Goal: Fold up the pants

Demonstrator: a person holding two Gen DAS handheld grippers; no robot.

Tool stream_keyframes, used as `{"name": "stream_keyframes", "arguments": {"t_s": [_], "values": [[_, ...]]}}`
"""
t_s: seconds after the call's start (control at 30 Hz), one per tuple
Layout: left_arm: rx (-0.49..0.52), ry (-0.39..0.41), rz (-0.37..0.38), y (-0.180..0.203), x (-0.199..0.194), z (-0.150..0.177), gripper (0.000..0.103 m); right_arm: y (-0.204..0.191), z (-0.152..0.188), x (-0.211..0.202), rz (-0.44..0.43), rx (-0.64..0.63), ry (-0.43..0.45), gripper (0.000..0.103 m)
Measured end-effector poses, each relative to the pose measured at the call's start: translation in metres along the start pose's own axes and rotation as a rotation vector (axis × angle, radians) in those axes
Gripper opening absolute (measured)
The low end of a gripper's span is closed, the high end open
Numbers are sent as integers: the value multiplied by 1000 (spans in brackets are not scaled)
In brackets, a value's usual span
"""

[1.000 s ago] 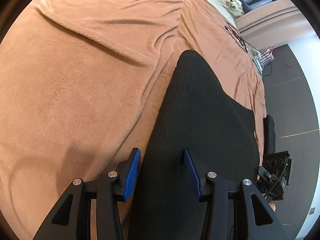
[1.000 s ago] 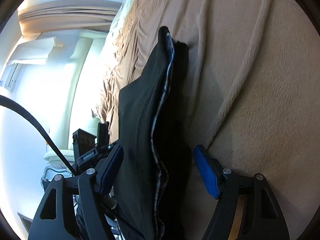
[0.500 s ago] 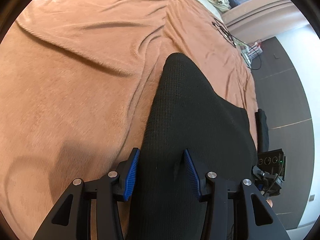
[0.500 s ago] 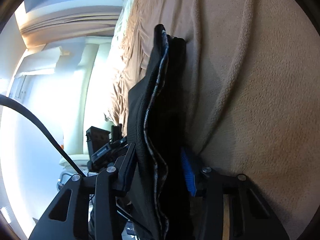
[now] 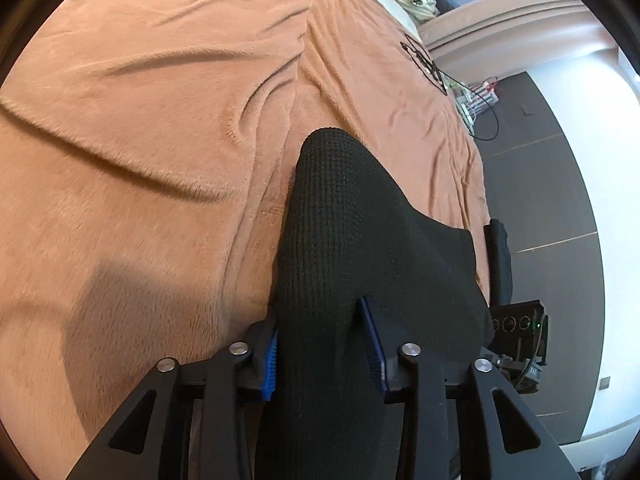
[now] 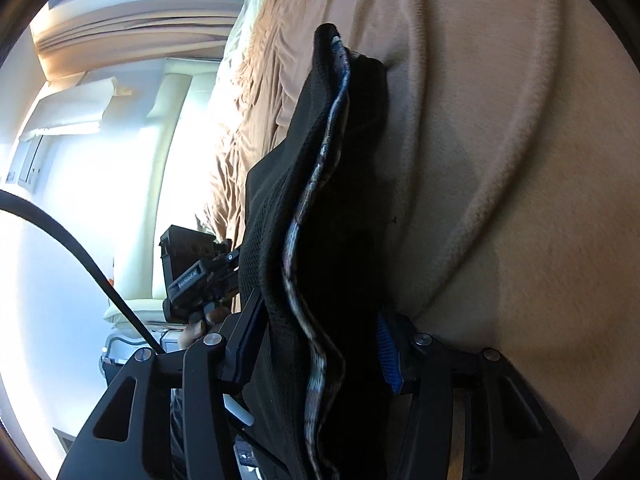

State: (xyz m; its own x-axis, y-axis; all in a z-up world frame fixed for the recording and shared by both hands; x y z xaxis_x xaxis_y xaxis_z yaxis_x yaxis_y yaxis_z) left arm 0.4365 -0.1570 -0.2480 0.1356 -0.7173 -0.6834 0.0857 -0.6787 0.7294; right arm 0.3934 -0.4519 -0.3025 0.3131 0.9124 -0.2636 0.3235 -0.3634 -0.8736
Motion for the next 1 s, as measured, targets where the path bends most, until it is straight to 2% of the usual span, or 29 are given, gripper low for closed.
{"name": "stream_keyframes", "arguments": {"t_s": [0.03,0.1,0.17,0.53,0.7,1.0], "values": [[1,2,3,0,0,0,30,0,0,0,7,-8,3,48],[12,11,23,3,-5,1,18,-1,2,-2,30,-33,8,43],[32,21,50,9,-13,7,14,-7,3,-4,40,-49,12,38],[115,120,146,48,-67,32,11,-69,16,-30,59,-231,99,32],[157,190,169,71,-101,45,11,-115,25,-42,65,-347,153,31],[195,310,224,95,-169,77,11,-189,55,-54,97,-503,173,31]]}}
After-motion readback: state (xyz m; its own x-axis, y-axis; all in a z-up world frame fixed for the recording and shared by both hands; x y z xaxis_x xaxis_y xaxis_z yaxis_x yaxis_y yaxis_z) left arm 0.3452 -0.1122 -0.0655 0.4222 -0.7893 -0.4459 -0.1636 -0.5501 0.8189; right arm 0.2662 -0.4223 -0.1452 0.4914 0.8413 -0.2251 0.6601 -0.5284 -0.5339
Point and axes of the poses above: each gripper's, at about its wrist camera, not at the fingertips, and x roughly the way its jaws point, y to its right, z to its underside, the point moved 10 cm from there along x, roughly the way its jaws point, and after that the axes turned 15 degrees about -x, right-handed, at the moved point
